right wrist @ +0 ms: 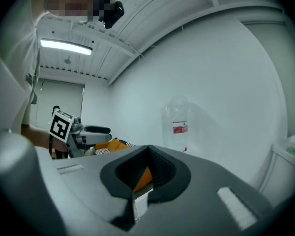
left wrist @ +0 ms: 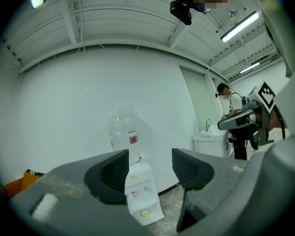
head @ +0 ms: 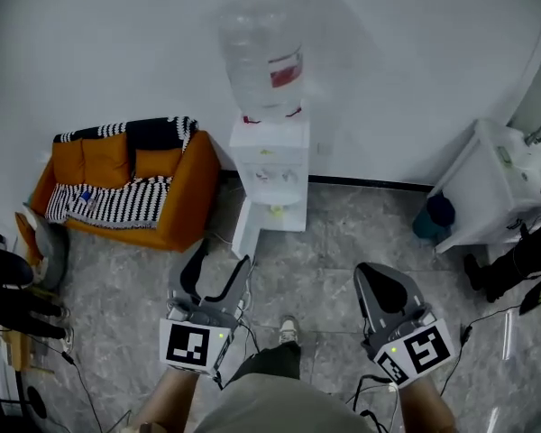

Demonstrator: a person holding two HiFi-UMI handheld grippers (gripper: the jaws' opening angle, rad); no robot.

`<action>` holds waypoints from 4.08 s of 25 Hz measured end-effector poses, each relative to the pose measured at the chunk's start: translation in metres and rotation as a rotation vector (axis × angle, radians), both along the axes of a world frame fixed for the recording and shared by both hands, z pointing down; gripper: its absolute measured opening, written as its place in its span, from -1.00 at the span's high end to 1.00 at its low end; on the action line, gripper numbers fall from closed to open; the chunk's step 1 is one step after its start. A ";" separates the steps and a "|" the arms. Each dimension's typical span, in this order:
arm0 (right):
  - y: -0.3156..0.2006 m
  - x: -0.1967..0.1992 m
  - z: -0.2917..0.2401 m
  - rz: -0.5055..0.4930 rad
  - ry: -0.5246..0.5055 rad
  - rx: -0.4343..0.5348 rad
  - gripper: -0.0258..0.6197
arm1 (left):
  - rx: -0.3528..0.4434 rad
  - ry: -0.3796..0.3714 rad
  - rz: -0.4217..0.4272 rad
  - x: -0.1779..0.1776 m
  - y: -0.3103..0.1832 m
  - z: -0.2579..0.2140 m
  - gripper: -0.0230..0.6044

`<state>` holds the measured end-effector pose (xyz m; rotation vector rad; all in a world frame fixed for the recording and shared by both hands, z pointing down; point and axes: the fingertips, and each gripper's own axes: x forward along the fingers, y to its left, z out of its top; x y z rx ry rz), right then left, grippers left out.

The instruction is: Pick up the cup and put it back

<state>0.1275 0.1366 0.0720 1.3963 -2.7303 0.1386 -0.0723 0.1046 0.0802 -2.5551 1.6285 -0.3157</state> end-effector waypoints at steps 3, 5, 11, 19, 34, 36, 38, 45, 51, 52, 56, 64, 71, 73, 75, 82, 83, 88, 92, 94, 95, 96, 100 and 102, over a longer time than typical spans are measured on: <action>-0.046 -0.012 0.005 0.023 -0.004 -0.012 0.91 | -0.011 0.010 -0.002 -0.012 -0.046 0.008 0.06; -0.073 -0.019 0.006 0.034 -0.006 -0.018 0.91 | -0.029 0.035 -0.007 -0.018 -0.071 0.012 0.05; -0.129 -0.037 0.007 0.028 0.020 -0.017 0.91 | -0.048 0.058 -0.009 -0.030 -0.120 0.023 0.03; -0.179 -0.048 0.026 -0.022 0.042 -0.043 0.91 | -0.067 0.045 -0.035 -0.038 -0.153 0.040 0.03; -0.284 -0.050 0.054 -0.310 0.081 -0.062 0.91 | -0.119 0.018 -0.278 -0.026 -0.207 0.064 -0.01; -0.297 -0.048 0.058 -0.351 0.075 -0.072 0.91 | -0.123 -0.012 -0.301 -0.020 -0.215 0.069 -0.01; -0.309 -0.045 0.064 -0.388 0.068 -0.083 0.91 | -0.126 -0.055 -0.313 -0.013 -0.224 0.078 -0.01; -0.341 -0.050 0.097 -0.469 0.082 -0.090 0.91 | -0.107 -0.032 -0.332 -0.002 -0.254 0.106 -0.01; -0.355 -0.071 0.139 -0.500 0.079 -0.078 0.91 | -0.082 -0.116 -0.309 -0.010 -0.271 0.150 -0.01; -0.356 -0.075 0.149 -0.505 0.084 -0.071 0.91 | -0.074 -0.128 -0.299 -0.010 -0.274 0.160 -0.01; -0.361 -0.089 0.197 -0.494 0.085 -0.055 0.91 | -0.043 -0.103 -0.268 -0.017 -0.282 0.200 -0.01; -0.378 -0.105 0.299 -0.424 0.056 0.004 0.91 | 0.002 -0.090 -0.204 -0.029 -0.294 0.311 -0.01; -0.375 -0.104 0.402 -0.417 0.029 0.039 0.91 | 0.045 -0.101 -0.157 -0.028 -0.295 0.417 -0.01; -0.376 -0.102 0.435 -0.425 0.015 0.043 0.91 | 0.057 -0.106 -0.145 -0.026 -0.296 0.447 -0.01; -0.378 -0.099 0.468 -0.426 0.009 0.054 0.91 | 0.084 -0.090 -0.131 -0.022 -0.296 0.475 -0.01; -0.387 -0.097 0.563 -0.416 0.009 0.108 0.91 | 0.131 -0.068 -0.066 -0.013 -0.301 0.579 -0.01; -0.389 -0.097 0.577 -0.416 0.009 0.111 0.91 | 0.126 -0.062 -0.069 -0.015 -0.303 0.591 -0.01; -0.401 -0.088 0.637 -0.403 0.009 0.097 0.91 | 0.127 -0.034 -0.053 -0.010 -0.313 0.640 -0.01; -0.406 -0.087 0.672 -0.401 0.006 0.099 0.91 | 0.066 0.049 -0.067 -0.014 -0.325 0.680 -0.01; -0.407 -0.089 0.687 -0.406 0.007 0.103 0.91 | 0.060 0.068 -0.066 -0.014 -0.331 0.693 -0.01; -0.407 -0.090 0.694 -0.410 0.011 0.107 0.91 | 0.060 0.073 -0.063 -0.014 -0.334 0.699 -0.01; -0.407 -0.092 0.699 -0.414 0.014 0.112 0.91 | 0.061 0.076 -0.060 -0.013 -0.337 0.704 -0.01; -0.410 -0.096 0.714 -0.428 0.014 0.121 0.91 | 0.055 0.089 -0.041 -0.009 -0.351 0.723 -0.01; -0.411 -0.099 0.722 -0.441 0.016 0.122 0.91 | 0.041 0.097 -0.034 -0.007 -0.358 0.735 -0.01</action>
